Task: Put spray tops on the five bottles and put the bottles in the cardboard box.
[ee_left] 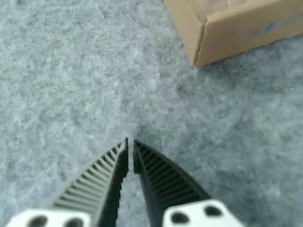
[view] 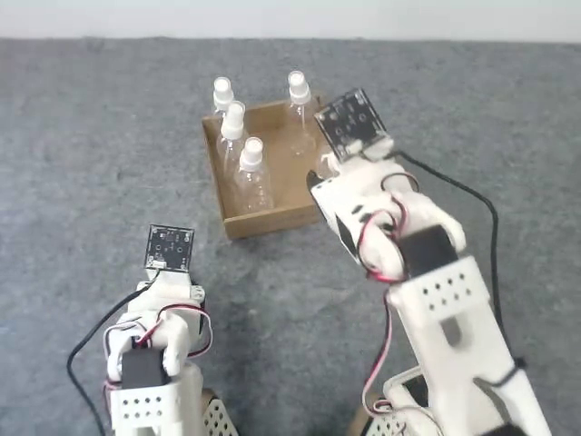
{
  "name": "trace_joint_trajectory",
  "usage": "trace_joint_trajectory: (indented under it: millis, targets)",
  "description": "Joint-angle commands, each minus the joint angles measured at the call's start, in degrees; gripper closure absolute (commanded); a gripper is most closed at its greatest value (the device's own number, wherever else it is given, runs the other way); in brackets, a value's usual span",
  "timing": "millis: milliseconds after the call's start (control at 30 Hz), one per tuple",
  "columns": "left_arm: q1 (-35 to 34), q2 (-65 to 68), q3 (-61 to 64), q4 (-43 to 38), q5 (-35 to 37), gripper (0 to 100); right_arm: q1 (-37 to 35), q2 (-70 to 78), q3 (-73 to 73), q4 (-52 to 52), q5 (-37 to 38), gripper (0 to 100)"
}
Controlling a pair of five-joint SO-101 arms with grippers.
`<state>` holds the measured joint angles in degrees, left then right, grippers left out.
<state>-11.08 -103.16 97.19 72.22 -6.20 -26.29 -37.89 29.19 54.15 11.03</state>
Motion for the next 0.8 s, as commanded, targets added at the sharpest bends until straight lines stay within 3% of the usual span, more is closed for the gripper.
trace_joint_trajectory:
  millis: [0,767]
  targets:
    - [-0.18,-1.32,-0.66,0.18,-0.53,99,0.66,4.26,-8.53,-0.57,1.14,93.0]
    - [-0.18,-1.32,-0.66,0.18,-0.53,99,2.07,38.73,-32.53,-0.57,0.7,92.9]
